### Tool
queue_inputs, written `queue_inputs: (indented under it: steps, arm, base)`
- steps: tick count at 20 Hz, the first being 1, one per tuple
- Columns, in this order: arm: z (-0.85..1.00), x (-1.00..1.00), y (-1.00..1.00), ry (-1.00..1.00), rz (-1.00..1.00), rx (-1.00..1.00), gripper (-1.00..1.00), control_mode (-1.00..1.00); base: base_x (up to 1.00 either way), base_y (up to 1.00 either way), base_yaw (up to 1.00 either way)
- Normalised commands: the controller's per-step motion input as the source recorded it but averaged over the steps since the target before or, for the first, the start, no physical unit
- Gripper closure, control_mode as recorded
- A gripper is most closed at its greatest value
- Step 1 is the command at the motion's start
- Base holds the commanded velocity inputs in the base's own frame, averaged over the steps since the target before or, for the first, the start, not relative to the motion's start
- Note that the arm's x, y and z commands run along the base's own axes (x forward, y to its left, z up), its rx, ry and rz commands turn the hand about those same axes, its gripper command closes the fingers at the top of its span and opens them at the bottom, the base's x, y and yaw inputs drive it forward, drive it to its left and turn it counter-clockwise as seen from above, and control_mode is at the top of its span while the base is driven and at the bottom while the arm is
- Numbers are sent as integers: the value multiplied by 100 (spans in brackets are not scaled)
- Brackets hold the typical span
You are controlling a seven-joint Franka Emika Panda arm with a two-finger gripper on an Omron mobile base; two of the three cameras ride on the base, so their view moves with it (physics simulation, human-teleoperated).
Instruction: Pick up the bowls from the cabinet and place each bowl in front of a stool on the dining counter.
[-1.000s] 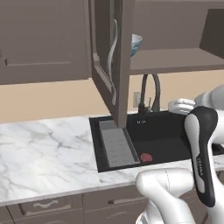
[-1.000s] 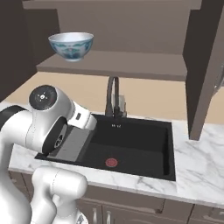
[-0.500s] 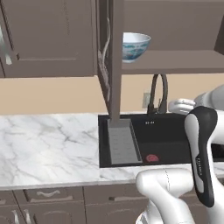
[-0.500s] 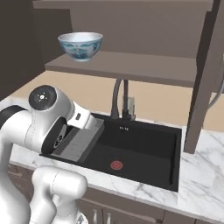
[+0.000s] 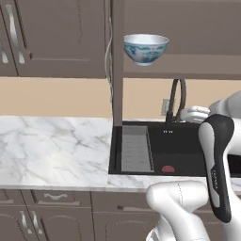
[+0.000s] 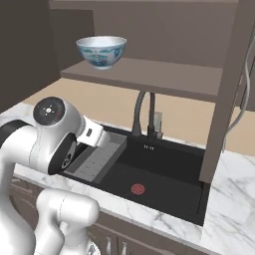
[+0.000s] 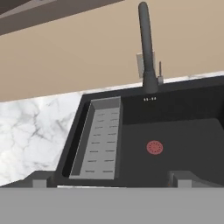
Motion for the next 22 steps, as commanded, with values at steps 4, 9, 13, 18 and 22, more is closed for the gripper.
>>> queue_inputs:
  steps: [4, 9, 13, 18, 22]
  arm:
    - [0, 0, 0, 0, 0, 0, -100, 100]
    - [0, 0, 0, 0, 0, 0, -100, 100]
    - [-2, 3, 3, 0, 0, 0, -100, -100]
    - [1, 15, 9, -1, 0, 0, -100, -100]
    - [25, 2, 15, -6, 0, 0, -100, -100]
  base:
    - [29, 0, 2]
    - [19, 0, 0]
    - [4, 2, 0]
    - [0, 0, 0]
    - [0, 0, 0]
